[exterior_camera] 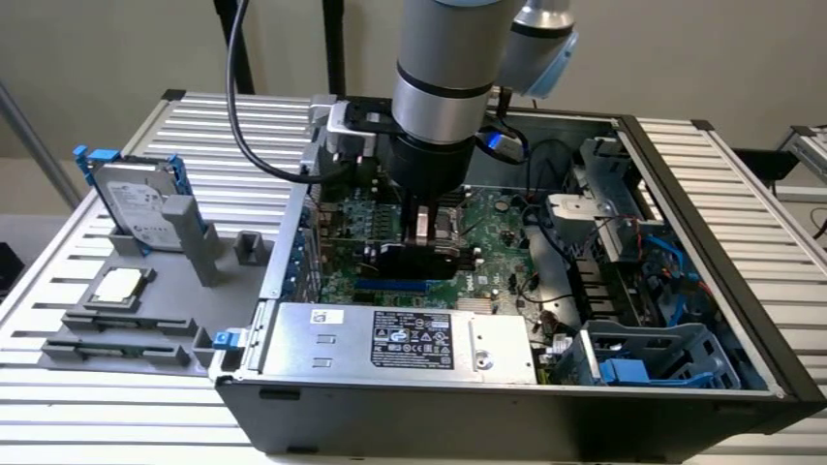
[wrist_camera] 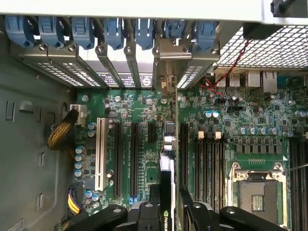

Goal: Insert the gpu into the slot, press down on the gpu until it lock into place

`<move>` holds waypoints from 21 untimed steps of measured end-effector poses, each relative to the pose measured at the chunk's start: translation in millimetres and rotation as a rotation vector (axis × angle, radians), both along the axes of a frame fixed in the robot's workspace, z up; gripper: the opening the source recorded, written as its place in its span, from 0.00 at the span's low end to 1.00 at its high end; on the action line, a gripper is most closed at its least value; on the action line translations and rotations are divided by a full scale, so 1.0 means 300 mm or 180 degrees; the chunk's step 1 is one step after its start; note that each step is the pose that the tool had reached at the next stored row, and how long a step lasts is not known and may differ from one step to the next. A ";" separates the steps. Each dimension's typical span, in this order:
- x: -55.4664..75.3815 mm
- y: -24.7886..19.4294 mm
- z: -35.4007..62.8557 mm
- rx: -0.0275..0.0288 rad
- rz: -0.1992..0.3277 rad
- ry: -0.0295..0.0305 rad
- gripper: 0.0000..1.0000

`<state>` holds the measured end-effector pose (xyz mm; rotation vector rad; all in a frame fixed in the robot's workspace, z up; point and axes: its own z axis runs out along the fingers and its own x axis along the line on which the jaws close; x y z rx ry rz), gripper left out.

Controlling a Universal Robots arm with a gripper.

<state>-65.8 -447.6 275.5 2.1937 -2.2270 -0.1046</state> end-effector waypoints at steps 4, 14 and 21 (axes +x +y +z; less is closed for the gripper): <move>0.000 0.000 0.000 0.0001 0.0000 0.0000 0.26; 0.000 0.000 -0.001 0.0001 -0.0074 0.0004 0.26; 0.000 -0.001 -0.003 0.0001 -0.0072 0.0018 0.26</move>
